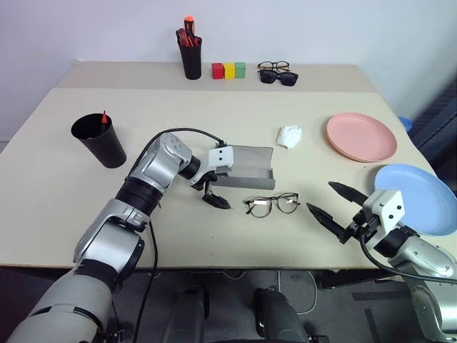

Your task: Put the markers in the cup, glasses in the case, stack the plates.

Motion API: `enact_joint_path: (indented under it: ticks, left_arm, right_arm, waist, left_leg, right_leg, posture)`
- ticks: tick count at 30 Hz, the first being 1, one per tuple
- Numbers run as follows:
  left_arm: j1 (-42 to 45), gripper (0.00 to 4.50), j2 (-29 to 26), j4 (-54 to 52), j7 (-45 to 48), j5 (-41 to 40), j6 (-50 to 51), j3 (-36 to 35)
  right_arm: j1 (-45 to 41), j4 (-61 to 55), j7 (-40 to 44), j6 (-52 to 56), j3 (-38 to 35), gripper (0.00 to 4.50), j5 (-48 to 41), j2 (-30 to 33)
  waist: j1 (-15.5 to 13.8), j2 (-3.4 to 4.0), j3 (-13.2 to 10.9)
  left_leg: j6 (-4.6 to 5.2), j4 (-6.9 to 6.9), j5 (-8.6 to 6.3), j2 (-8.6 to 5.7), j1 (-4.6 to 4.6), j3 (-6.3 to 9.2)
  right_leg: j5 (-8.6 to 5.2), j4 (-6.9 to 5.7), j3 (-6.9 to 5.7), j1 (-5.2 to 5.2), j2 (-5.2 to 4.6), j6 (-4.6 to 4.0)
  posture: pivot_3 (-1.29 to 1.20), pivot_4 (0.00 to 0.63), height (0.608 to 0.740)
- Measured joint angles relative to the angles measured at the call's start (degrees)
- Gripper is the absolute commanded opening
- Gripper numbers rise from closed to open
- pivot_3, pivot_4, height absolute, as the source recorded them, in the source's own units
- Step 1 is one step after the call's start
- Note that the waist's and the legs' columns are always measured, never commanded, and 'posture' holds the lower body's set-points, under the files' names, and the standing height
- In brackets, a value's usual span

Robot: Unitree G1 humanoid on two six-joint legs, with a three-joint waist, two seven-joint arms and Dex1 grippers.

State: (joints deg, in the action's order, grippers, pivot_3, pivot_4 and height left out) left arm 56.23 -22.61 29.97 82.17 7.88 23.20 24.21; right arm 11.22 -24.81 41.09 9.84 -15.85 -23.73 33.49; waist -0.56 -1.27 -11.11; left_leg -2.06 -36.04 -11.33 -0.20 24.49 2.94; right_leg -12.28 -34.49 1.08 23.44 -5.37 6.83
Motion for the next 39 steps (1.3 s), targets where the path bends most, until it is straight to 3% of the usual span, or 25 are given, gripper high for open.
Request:
enact_joint_path:
  ticks: [4, 10, 18, 27, 39]
  left_arm:
    - [0.0, 4.48, -1.1, -1.5, 0.1, -2.1, -0.1, -1.1]
    - [-1.8, 4.48, -4.8, -7.7, -0.1, -8.7, 0.0, -8.2]
    - [-19.4, 4.48, -11.7, -24.4, -3.2, -13.7, 0.3, -12.0]
    - [-34.5, 4.48, -20.5, -39.1, -8.4, -20.0, 5.3, -20.1]
    - [-39.1, 4.48, -22.8, -45.0, -15.5, -24.0, 9.1, -22.9]
  right_arm:
    - [-0.8, -0.7, 2.5, 1.1, 1.7, 3.72, 0.0, 3.4]
    - [-6.1, 3.3, 10.4, 0.8, 7.5, 3.72, 1.4, 8.1]
    - [-22.4, 23.1, 20.2, -6.7, 17.4, 3.72, 6.3, 7.2]
    - [-32.0, 40.4, 27.0, -15.8, 21.0, 3.72, 10.4, 5.6]
    - [-39.6, 52.3, 30.9, -20.5, 23.4, 3.72, 13.5, 1.1]
  waist:
    - [0.1, 0.0, 0.0]
    - [0.6, 0.04, 0.0]
    - [1.5, 0.09, 0.0]
    - [1.5, 0.14, 0.0]
    - [1.7, 0.14, 0.0]
  left_leg:
    - [0.0, 0.0, 0.0, 0.0, -0.01, 0.0]
    - [0.01, -0.01, 0.0, 0.01, -0.05, -0.01]
    - [0.01, -0.04, 0.0, 0.02, -0.09, 0.01]
    - [0.0, -0.02, 0.0, 0.01, -0.15, 0.0]
    - [0.0, -0.03, 0.0, 0.01, -0.26, -0.01]
  right_leg:
    - [0.0, -0.02, 0.0, 0.0, 0.0, 0.0]
    - [0.0, -0.02, 0.0, -0.03, -0.01, 0.0]
    - [0.0, -0.19, 0.02, 0.0, 0.01, 0.02]
    - [-0.02, -0.25, 0.03, -0.01, 0.01, 0.02]
    - [-0.04, -0.51, 0.05, 0.02, 0.01, 0.03]
  posture:
    - [0.0, 0.15, 0.74]
    - [0.0, 0.15, 0.74]
    - [0.0, 0.15, 0.74]
    - [0.0, 0.15, 0.74]
    - [0.0, 0.15, 0.74]
